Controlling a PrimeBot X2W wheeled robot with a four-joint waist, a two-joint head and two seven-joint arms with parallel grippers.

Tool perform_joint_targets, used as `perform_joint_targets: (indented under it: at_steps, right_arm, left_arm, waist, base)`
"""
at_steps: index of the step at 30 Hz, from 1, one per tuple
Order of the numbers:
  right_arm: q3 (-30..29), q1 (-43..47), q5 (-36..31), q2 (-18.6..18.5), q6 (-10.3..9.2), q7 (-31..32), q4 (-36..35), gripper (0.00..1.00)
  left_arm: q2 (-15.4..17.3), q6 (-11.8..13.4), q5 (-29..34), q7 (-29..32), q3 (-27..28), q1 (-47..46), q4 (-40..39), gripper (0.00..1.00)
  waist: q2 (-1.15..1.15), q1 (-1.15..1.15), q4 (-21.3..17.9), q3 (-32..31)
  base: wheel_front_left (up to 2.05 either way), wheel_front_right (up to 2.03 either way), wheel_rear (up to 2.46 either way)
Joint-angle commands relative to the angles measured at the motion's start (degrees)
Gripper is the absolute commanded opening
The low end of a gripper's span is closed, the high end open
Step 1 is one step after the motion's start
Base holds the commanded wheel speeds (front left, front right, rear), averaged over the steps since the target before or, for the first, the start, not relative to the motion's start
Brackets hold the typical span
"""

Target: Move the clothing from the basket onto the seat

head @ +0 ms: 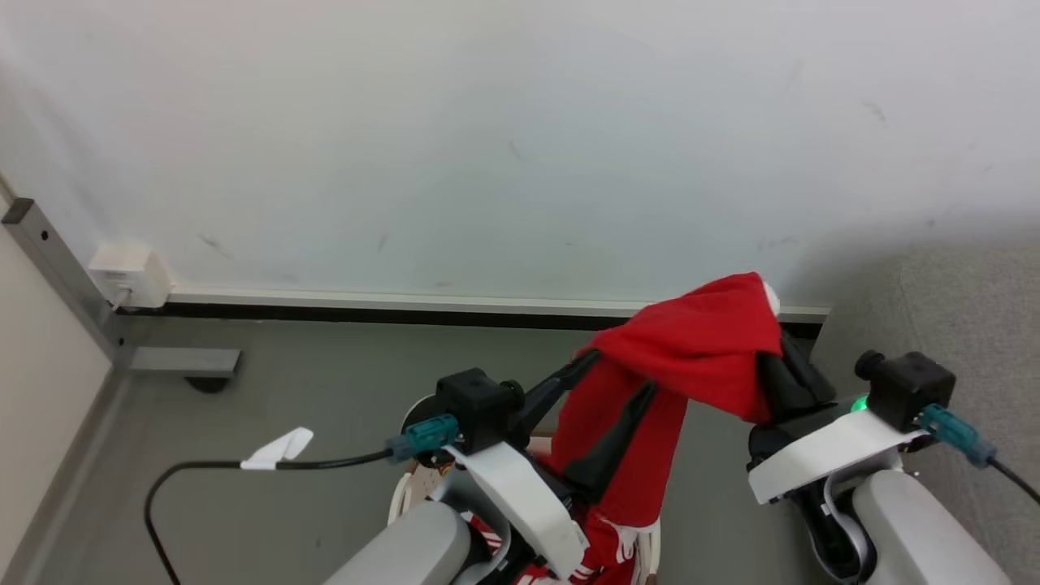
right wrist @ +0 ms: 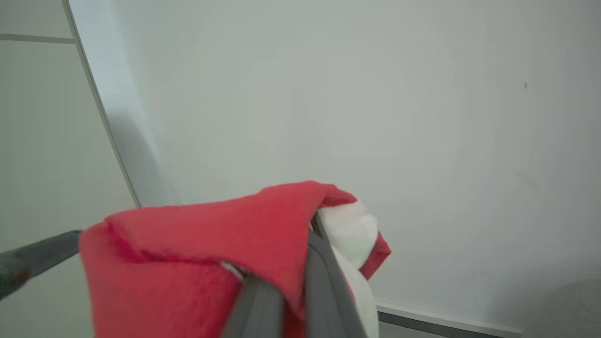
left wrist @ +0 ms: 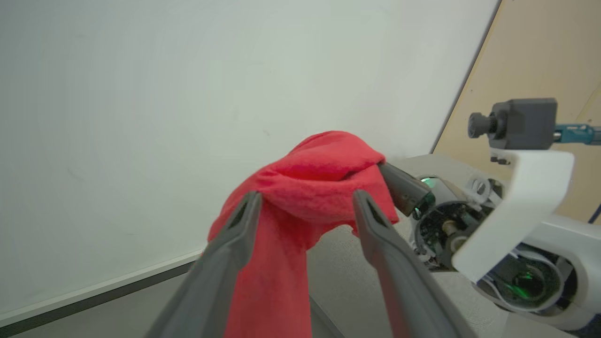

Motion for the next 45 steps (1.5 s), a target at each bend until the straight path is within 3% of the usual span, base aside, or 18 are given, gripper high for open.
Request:
perform_joint_targets:
  at_steps: [1, 21, 35, 45]
  right_arm:
    - [-1.17, 0.53, 0.75, -0.95, -0.12, 0.04, -1.01, 0.0]
    - [-9.66, 4.34, -2.72, -5.45, -0.12, 0.05, -11.28, 0.0]
    - [-13.34, 6.95, -2.45, -3.39, -0.12, 0.05, -17.92, 0.0]
    - [-16.47, 7.05, -1.45, -3.75, -0.12, 0.05, -21.12, 0.0]
  left_arm:
    - [0.37, 0.25, -0.77, -0.36, -0.01, 0.81, -0.47, 1.0]
    - [2.98, 1.42, 3.87, -4.11, -0.75, -1.17, -0.5, 1.0]
    - [4.56, 1.57, 6.17, -5.24, -1.55, -3.19, 2.83, 1.0]
    - [4.64, 1.39, 6.1, -3.78, -2.84, -4.17, 3.99, 1.0]
  waist:
    - [0.0, 0.0, -1.03, 0.21]
    - [0.0, 0.0, -12.65, 4.2]
    - [0.0, 0.0, -22.49, 7.25]
    - [0.0, 0.0, -27.12, 8.89]
  base:
    - [0.0, 0.0, 0.0]
    - [0.0, 0.0, 0.0]
    - [0.0, 0.0, 0.0]
    - [0.0, 0.0, 0.0]
